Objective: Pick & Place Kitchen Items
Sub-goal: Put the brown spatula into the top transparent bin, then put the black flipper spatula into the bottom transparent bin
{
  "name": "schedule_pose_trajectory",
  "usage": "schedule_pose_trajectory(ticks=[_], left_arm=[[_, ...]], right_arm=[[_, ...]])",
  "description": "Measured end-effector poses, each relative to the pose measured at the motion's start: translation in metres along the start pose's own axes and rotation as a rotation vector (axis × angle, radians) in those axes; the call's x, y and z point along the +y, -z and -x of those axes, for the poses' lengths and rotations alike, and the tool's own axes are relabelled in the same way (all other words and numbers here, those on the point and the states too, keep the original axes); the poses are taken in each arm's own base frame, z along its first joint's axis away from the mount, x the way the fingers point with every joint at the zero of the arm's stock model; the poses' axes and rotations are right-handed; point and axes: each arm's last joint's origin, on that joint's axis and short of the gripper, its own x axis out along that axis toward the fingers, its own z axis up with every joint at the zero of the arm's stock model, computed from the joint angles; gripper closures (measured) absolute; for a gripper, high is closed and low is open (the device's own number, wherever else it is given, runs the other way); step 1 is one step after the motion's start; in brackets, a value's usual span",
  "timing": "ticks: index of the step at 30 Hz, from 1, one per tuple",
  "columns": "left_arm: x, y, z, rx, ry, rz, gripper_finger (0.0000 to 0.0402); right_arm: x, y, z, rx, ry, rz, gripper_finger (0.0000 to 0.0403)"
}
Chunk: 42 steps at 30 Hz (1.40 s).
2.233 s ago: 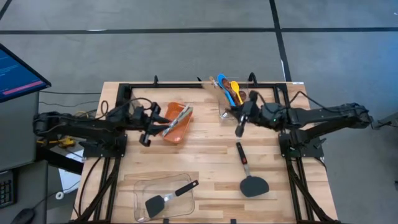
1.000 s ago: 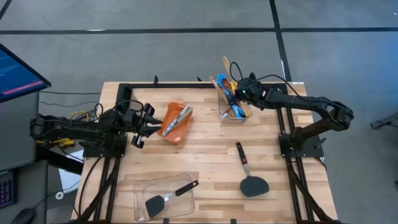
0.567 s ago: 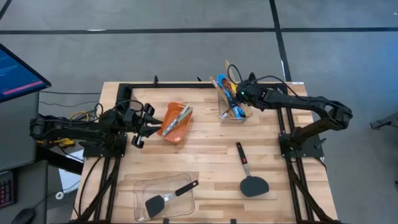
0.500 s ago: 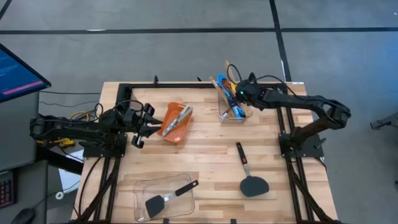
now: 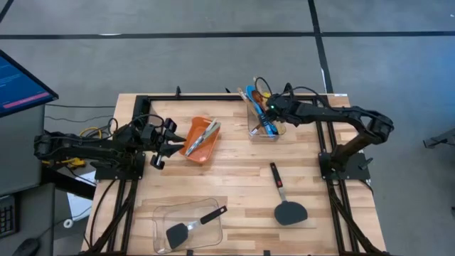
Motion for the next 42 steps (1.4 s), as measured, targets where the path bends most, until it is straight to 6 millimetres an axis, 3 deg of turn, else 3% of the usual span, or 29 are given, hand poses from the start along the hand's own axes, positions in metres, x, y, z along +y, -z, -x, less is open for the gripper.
schedule_pose_trajectory(ticks=[7, 14, 22, 31, 42], left_arm=[[0.0, 0.0, 0.0, 0.0, 0.0, 0.0, 0.0311], [0.0, 0.0, 0.0, 0.0, 0.0, 0.0, 0.0311], [0.0, 0.0, 0.0, 0.0, 0.0, 0.0, 0.0311], [0.0, 0.0, 0.0, 0.0, 0.0, 0.0, 0.0311], [0.0, 0.0, 0.0, 0.0, 0.0, 0.0, 0.0311]], right_arm=[[-0.005, -0.007, 0.022, -0.039, -0.041, -0.003, 0.023], [-0.01, -0.018, 0.059, -0.086, -0.233, 0.001, 0.0202], [-0.014, -0.021, 0.115, -0.109, -0.525, 0.029, 0.023], [-0.003, -0.002, 0.172, -0.163, -0.816, 0.147, 0.0278], [0.014, 0.025, 0.21, -0.164, -1.014, 0.29, 0.0305]])
